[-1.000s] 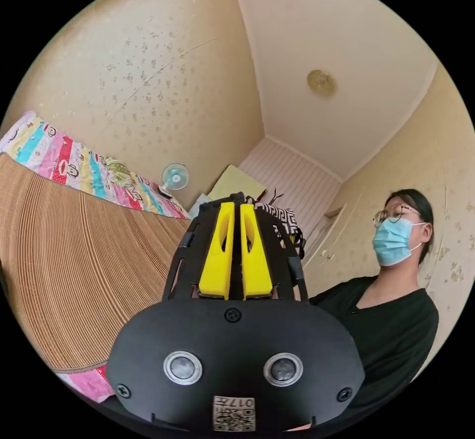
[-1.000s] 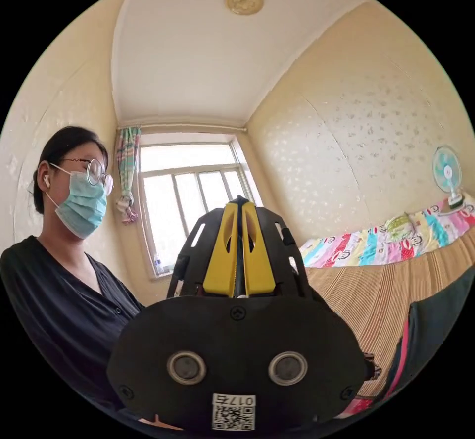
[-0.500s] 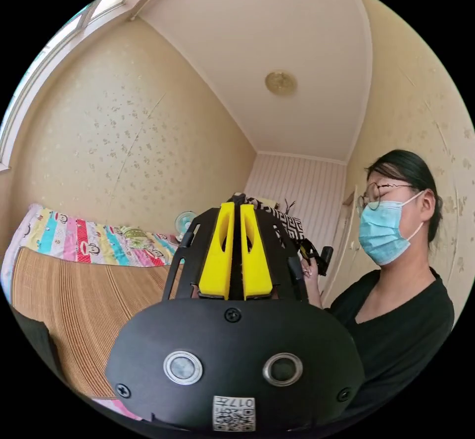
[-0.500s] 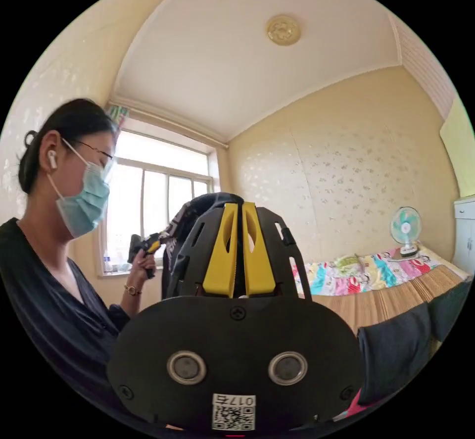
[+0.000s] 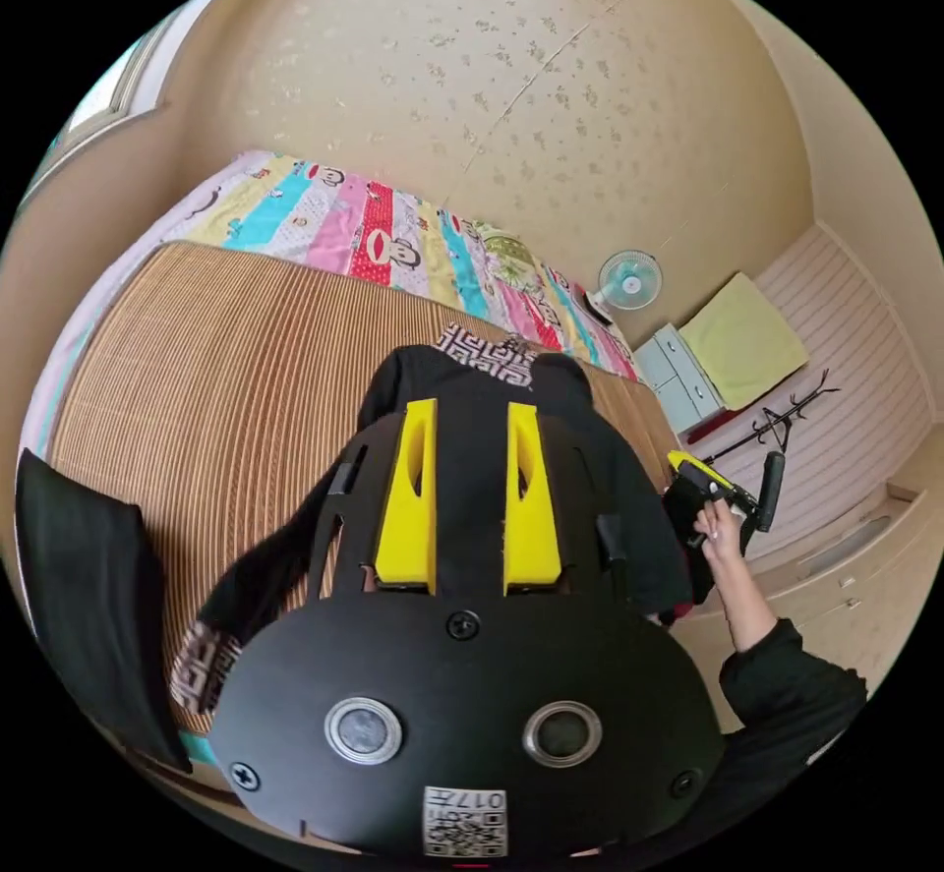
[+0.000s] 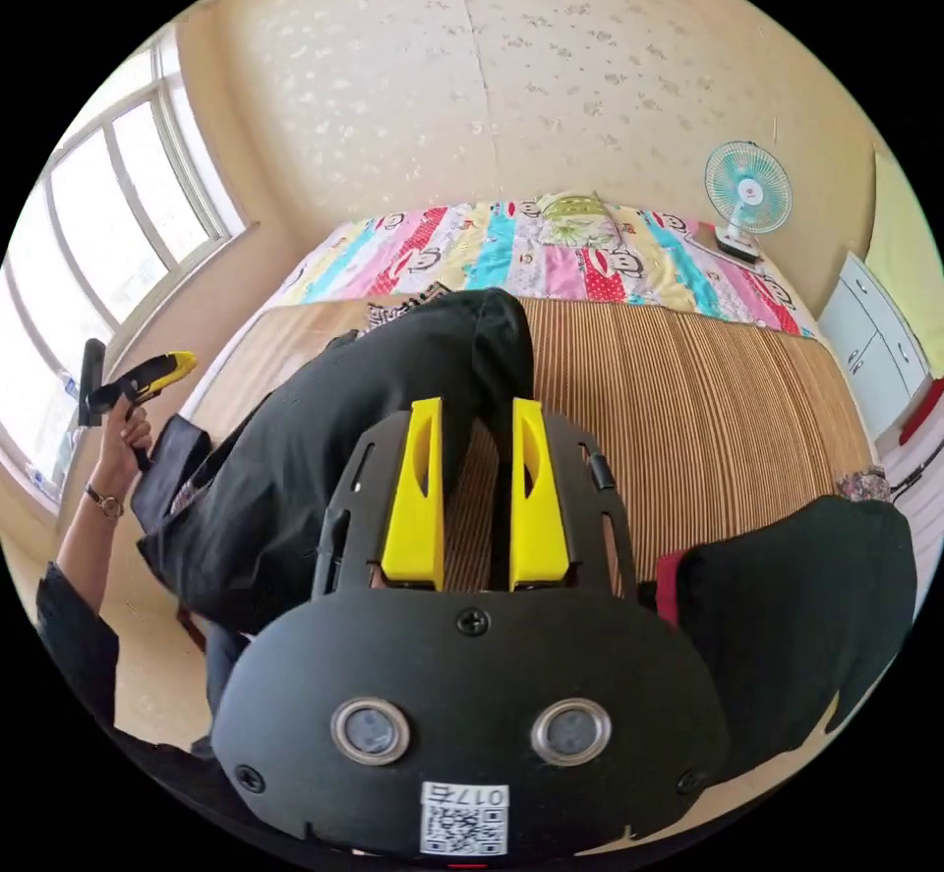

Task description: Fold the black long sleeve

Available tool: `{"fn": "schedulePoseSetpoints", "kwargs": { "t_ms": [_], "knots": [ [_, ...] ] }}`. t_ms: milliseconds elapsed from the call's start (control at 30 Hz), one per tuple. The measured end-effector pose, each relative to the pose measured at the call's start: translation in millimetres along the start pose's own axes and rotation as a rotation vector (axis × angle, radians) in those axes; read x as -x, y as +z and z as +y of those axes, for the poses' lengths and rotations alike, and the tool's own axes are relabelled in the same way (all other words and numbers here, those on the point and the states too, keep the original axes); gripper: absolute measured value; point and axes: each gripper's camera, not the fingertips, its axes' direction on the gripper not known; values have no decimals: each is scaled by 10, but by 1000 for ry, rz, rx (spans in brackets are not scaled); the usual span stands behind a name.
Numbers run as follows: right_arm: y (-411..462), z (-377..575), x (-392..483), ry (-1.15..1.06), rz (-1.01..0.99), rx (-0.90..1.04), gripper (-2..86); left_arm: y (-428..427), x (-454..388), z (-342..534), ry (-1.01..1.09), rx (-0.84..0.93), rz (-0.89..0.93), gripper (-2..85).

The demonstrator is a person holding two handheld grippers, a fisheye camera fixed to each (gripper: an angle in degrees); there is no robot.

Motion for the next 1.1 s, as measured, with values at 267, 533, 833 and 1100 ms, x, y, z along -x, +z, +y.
{"fn": "schedulePoseSetpoints", "kwargs": {
  "t_ms": [267,533,833,1100],
  "knots": [
    [1267,1219,-114,190,-206,178,111,1038,590,1073,-78,255,-79,124],
    [1409,517,386,-9,-78,177,90,894,705,666,-100,128,-184,103],
    [1744,622,287,-180,-120,516,33,781,1068,1131,-60,321,-233,37],
    [665,2072,-21,-56,-275,414,25,-136,1200,2381,-147,250,-84,29]
  ]
}}
